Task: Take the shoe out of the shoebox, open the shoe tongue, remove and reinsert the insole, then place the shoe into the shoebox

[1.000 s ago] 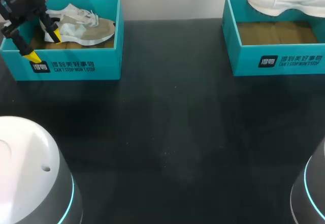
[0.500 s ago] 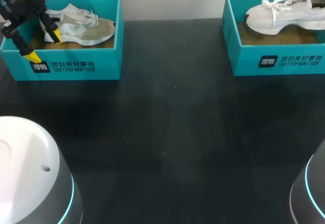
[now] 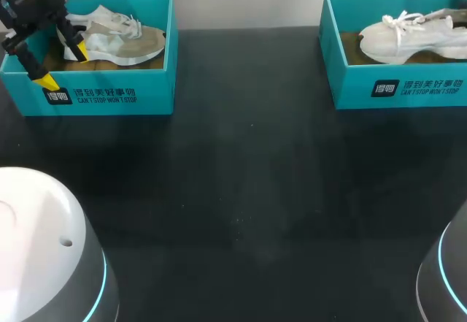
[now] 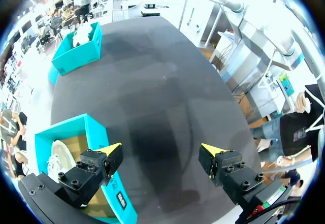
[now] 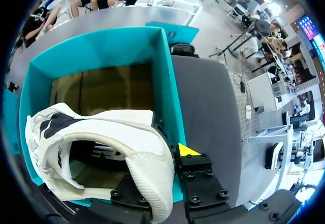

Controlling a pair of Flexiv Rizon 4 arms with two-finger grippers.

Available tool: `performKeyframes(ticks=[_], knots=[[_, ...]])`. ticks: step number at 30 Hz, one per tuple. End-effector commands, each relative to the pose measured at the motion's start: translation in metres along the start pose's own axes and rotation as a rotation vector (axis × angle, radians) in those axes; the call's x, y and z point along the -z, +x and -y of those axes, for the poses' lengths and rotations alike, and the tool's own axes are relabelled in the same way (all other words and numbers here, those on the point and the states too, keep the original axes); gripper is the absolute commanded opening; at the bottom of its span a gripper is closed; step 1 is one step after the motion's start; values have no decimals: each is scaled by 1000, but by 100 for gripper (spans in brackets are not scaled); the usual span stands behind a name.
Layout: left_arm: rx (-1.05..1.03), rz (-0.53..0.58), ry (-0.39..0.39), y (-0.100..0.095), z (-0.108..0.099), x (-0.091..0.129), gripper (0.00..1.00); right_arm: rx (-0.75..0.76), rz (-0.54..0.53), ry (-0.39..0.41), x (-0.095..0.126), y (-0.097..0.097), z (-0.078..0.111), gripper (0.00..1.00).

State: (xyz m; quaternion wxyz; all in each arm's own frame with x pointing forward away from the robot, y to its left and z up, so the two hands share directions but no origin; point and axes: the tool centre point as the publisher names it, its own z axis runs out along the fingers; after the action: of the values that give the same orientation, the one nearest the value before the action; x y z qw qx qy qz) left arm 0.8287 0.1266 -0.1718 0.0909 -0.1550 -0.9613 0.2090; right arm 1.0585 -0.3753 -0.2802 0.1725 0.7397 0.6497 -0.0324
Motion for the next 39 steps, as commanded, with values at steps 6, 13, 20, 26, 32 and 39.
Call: performKeyframes(ticks=[6,13,20,26,32,39], knots=[[-1,-2,-2,0,-1,1,100,-7,-19,14,-8,1,15,0],[-1,-2,-2,0,-1,1,100,-10,-19,38,-14,2,28,0],[-1,-2,-2,0,-1,1,100,10,-34,72,-27,15,39,0],[-1,-2,-2,0,-1,1,100,23,-35,76,-29,26,42,0],[-1,-2,-2,0,-1,1,100,33,-34,81,-33,30,45,0],[-1,-2,-2,0,-1,1,100,39,-21,89,-40,36,49,0]])
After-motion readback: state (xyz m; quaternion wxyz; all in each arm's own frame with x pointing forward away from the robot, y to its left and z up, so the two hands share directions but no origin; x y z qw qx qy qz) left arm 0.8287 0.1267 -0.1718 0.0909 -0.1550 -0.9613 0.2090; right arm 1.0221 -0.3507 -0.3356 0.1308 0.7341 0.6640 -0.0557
